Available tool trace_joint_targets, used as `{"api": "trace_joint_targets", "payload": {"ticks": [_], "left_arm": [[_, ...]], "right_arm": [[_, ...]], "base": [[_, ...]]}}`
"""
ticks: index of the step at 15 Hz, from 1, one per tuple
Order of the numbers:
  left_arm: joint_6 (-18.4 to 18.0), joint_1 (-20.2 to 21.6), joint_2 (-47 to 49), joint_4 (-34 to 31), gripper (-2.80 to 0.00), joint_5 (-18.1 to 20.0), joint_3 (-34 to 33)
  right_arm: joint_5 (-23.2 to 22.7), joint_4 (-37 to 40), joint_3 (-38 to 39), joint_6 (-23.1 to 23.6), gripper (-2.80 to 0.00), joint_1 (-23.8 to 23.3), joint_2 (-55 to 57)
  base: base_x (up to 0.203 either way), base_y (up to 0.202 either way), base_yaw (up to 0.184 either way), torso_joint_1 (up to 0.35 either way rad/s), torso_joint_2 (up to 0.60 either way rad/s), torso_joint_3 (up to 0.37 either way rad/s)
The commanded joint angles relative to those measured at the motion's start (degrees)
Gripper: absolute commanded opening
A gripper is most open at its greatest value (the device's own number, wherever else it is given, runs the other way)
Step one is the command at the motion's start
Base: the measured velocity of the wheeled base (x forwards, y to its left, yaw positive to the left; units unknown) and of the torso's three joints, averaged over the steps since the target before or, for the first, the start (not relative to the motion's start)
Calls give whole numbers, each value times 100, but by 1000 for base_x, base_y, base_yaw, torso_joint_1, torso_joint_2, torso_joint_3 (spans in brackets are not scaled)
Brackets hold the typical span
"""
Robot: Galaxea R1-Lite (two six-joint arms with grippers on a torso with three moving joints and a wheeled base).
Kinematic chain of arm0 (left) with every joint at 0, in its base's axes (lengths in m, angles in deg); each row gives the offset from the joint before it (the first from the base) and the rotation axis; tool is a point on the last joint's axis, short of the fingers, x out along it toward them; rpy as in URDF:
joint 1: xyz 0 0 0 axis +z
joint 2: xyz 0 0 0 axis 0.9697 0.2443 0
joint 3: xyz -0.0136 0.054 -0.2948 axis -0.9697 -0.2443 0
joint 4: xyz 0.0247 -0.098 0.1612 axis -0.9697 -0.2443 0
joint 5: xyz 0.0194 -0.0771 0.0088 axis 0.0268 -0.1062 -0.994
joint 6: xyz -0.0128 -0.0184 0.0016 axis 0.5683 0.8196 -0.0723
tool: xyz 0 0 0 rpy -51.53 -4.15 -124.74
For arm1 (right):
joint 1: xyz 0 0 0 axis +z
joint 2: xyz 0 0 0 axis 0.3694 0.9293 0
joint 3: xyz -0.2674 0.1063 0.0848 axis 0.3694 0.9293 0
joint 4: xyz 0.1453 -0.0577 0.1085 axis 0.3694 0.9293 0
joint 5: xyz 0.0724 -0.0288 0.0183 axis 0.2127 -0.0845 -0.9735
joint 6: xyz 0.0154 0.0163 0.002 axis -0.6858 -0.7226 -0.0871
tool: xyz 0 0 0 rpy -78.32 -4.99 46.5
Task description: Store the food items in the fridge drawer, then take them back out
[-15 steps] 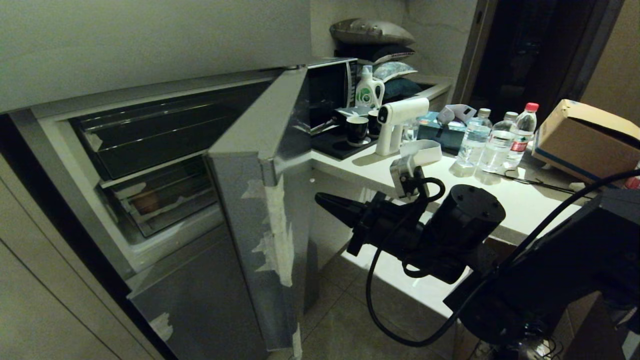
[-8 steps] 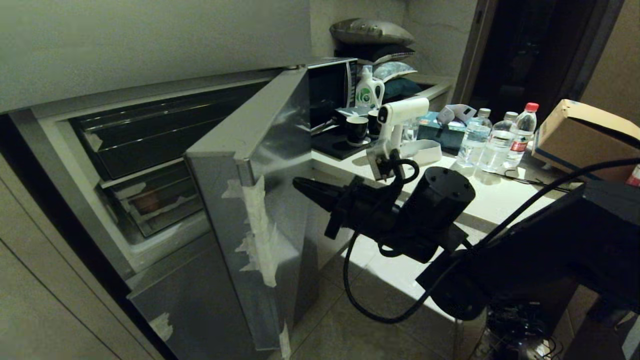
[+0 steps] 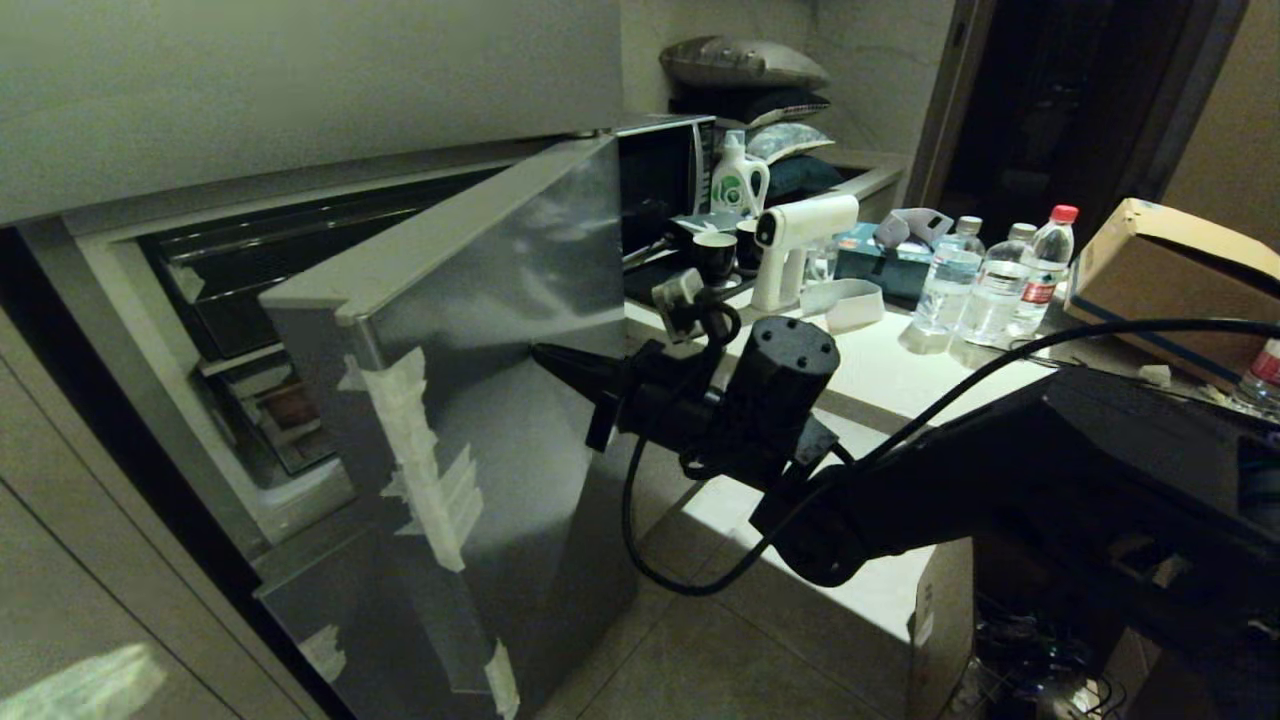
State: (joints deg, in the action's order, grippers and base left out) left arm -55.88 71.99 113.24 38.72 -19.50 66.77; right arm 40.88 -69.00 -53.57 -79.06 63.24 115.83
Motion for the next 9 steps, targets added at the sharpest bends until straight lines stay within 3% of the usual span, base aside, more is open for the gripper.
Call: {"api": "trace_joint_targets", "payload": {"ticks": [1, 5, 9], "left_arm": [[-94, -706, 1211, 220, -280, 162, 172], [-139, -1053, 1353, 290, -280, 217, 264], [-133, -1238, 1503, 294, -280, 217, 206]], "right_arm": [[66, 173, -649, 7, -280, 46, 444], [655, 801, -2061, 20, -280, 152, 1212], [760, 1423, -2816, 44, -280, 258, 1635]], "base": [[0, 0, 0, 0, 0, 0], [0, 0, 0, 0, 0, 0], [0, 0, 0, 0, 0, 0]]}}
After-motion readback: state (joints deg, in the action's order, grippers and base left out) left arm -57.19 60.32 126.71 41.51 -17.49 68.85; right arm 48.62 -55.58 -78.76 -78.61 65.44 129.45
